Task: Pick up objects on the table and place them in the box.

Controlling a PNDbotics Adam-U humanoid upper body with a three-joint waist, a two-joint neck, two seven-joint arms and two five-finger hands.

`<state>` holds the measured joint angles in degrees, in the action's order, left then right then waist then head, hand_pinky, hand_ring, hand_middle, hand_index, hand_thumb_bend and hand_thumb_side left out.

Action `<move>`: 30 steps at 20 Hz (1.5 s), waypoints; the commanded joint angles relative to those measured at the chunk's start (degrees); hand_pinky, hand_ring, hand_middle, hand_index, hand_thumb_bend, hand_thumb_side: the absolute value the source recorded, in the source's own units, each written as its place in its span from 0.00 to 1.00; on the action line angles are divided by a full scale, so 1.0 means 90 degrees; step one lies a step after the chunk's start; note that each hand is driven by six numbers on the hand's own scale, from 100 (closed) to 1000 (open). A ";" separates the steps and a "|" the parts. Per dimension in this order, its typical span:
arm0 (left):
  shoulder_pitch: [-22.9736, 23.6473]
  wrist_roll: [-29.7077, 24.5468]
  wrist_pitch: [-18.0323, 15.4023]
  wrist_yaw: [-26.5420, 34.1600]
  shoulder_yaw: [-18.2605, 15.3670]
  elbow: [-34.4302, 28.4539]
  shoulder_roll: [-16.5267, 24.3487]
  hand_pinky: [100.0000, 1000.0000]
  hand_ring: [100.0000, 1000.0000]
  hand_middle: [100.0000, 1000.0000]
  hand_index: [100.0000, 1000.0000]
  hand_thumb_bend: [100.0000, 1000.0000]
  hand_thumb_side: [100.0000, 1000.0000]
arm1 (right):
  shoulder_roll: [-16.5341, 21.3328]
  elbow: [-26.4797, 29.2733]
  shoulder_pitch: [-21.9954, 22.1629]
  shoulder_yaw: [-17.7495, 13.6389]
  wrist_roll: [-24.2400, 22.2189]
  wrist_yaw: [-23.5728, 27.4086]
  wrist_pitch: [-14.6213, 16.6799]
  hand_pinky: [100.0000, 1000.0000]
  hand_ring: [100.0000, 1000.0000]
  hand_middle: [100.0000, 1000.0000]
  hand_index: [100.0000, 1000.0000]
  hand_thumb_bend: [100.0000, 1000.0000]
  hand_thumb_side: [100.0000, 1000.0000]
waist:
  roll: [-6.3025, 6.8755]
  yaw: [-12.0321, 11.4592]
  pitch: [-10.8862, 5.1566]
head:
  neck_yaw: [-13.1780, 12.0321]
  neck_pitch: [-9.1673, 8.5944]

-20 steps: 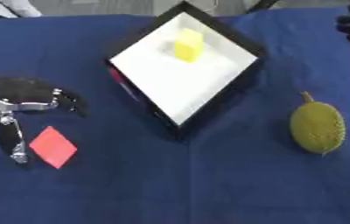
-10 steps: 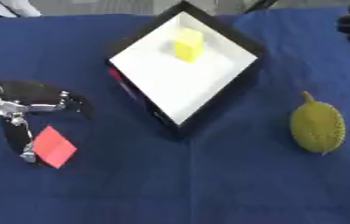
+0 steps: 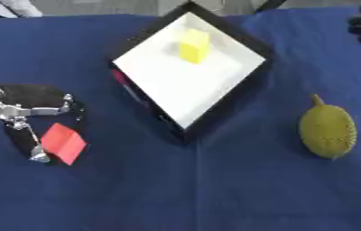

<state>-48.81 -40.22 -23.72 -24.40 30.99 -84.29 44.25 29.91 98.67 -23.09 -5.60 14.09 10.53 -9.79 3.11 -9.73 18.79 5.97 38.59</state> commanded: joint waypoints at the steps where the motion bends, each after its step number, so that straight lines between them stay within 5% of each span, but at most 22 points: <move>1: -0.0145 -0.0166 0.0046 0.0383 -0.0573 -0.0932 0.0516 0.69 0.63 0.56 0.38 0.41 0.00 | 0.0160 0.0077 -0.0030 -0.0054 0.0006 -0.0018 0.0028 0.99 0.83 0.71 0.83 0.00 0.74 | 0.0000 -0.0031 -0.0062 | 0.0015 -0.0013; 4: -0.0554 -0.0001 0.0539 0.0568 -0.1209 -0.1778 0.0598 0.71 0.63 0.56 0.39 0.48 0.00 | 0.0228 0.0093 -0.0013 -0.0069 0.0020 0.0010 0.0042 0.99 0.83 0.71 0.83 0.00 0.74 | 0.0030 -0.0078 -0.0114 | 0.0066 0.0024; 7: -0.1296 0.0146 0.0915 0.0460 -0.1546 -0.1850 0.0219 0.71 0.63 0.56 0.38 0.52 0.00 | 0.0270 0.0101 -0.0041 -0.0032 -0.0016 0.0054 0.0049 0.99 0.83 0.71 0.83 0.00 0.73 | 0.0070 -0.0106 -0.0198 | 0.0097 0.0056; 11: -0.2204 0.0251 0.1030 -0.0167 -0.1544 -0.0993 -0.0695 0.71 0.63 0.57 0.39 0.55 0.00 | 0.0291 0.0156 -0.0175 0.0042 -0.0090 0.0141 0.0074 0.99 0.83 0.71 0.83 0.00 0.71 | 0.0077 -0.0051 -0.0269 | 0.0031 0.0077; 16: -0.2744 0.0531 0.0843 -0.1261 -0.1598 0.0294 -0.1823 0.71 0.63 0.57 0.39 0.56 0.00 | 0.0253 0.0205 -0.0307 0.0067 -0.0101 0.0234 0.0079 0.99 0.83 0.71 0.83 0.00 0.71 | 0.0060 0.0071 -0.0267 | -0.0071 0.0007; 23: -0.3044 0.1263 0.0675 -0.3101 -0.1774 0.2032 -0.3050 0.71 0.63 0.57 0.43 0.58 0.00 | 0.0137 0.0183 -0.0494 0.0083 0.0091 0.0325 -0.0027 0.99 0.83 0.72 0.84 0.00 0.72 | 0.0036 0.0227 -0.0171 | -0.0214 -0.0113; 30: -0.2912 0.1575 0.0544 -0.3689 -0.1882 0.3152 -0.3704 0.72 0.65 0.62 0.50 0.61 0.00 | 0.0054 0.0181 -0.0622 0.0130 0.0298 0.0331 -0.0138 0.99 0.84 0.73 0.84 0.00 0.72 | 0.0028 0.0355 -0.0103 | -0.0337 -0.0195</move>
<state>-74.06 -26.76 -18.60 -56.53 14.64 -56.40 10.95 29.69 99.07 -27.79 -4.31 16.46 13.36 -10.96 3.28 -6.57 18.77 3.22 37.67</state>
